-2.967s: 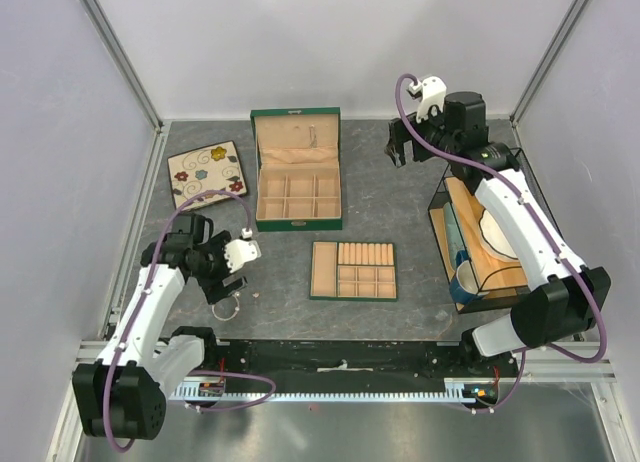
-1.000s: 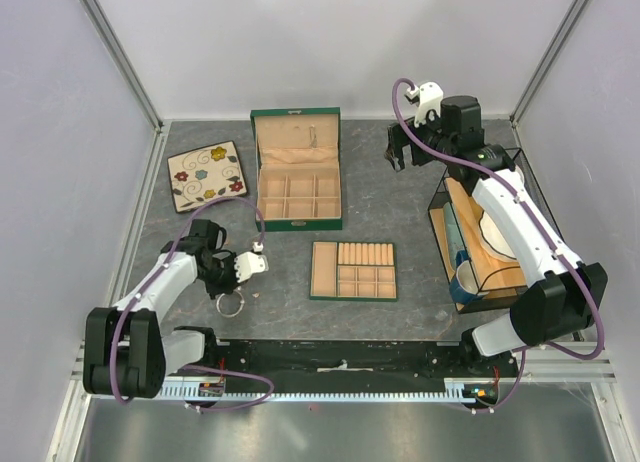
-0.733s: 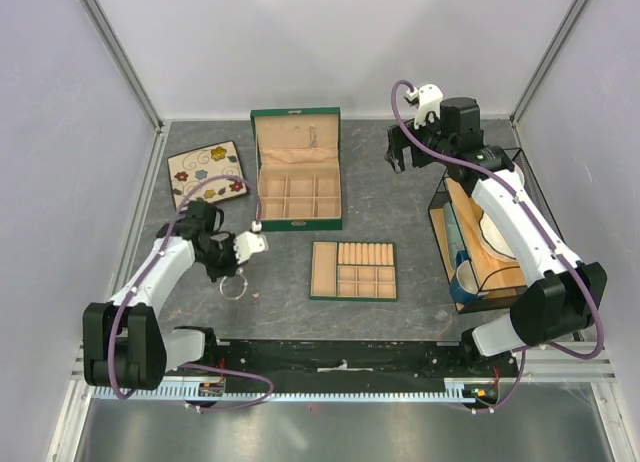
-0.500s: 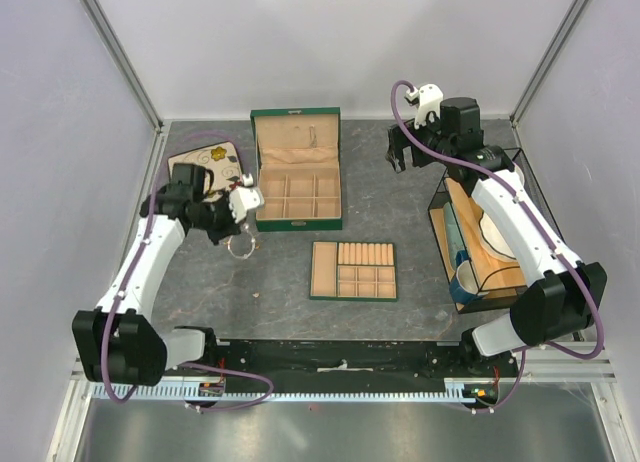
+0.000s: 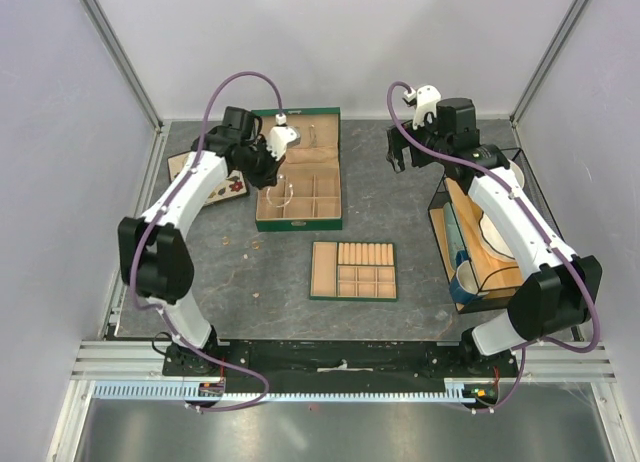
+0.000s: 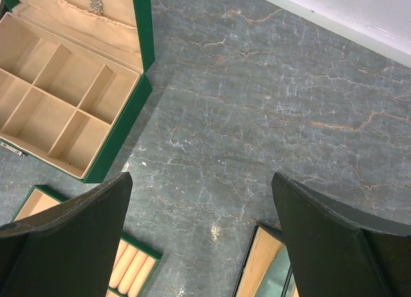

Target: Organize the mixed jewelry

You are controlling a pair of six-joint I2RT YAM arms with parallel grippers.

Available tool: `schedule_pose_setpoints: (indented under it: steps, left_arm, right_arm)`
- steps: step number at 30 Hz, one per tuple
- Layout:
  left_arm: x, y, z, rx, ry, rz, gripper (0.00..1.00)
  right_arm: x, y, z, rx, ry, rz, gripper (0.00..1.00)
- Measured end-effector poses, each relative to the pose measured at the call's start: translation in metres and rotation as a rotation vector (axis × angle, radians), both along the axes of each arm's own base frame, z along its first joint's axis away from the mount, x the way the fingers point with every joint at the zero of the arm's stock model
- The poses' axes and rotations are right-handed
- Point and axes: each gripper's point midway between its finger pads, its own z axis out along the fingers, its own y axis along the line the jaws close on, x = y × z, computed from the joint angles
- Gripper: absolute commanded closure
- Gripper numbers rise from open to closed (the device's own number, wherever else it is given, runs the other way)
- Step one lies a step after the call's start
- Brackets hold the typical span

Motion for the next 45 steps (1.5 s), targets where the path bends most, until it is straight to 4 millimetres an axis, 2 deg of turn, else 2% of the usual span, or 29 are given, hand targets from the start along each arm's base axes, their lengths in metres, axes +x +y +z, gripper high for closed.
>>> schedule_pose_setpoints:
  steps: [4, 9, 15, 18, 27, 32, 37, 45]
  left_arm:
    - [0.03, -0.012, -0.014, 0.039, 0.006, 0.065, 0.99]
    - [0.056, -0.026, -0.016, 0.068, -0.029, 0.13, 0.99]
    - [0.067, -0.06, -0.019, 0.098, -0.075, 0.147, 0.99]
    - [0.066, -0.074, -0.029, 0.113, -0.072, 0.143, 0.98]
    - [0.059, -0.096, -0.059, 0.179, -0.053, 0.148, 0.98]
    - [0.054, -0.108, -0.068, 0.197, -0.052, 0.136, 0.98]
    - [0.048, -0.117, -0.072, 0.211, -0.062, 0.122, 0.99]
    - [0.035, -0.119, -0.087, 0.251, -0.044, 0.105, 0.99]
  right_arm:
    - [0.0, -0.001, 0.0, -0.003, -0.001, -0.004, 0.02]
    - [0.0, -0.003, -0.005, -0.013, 0.004, -0.012, 0.02]
    - [0.0, -0.005, -0.01, -0.021, 0.011, -0.015, 0.02]
    - [-0.001, -0.006, -0.013, -0.023, 0.018, -0.018, 0.02]
    - [-0.001, -0.009, -0.018, -0.025, 0.025, -0.025, 0.02]
    - [-0.001, -0.013, -0.018, -0.024, 0.023, -0.032, 0.02]
    - [-0.001, -0.014, -0.017, -0.023, 0.018, -0.036, 0.02]
    - [-0.002, -0.016, -0.016, -0.02, 0.014, -0.038, 0.02]
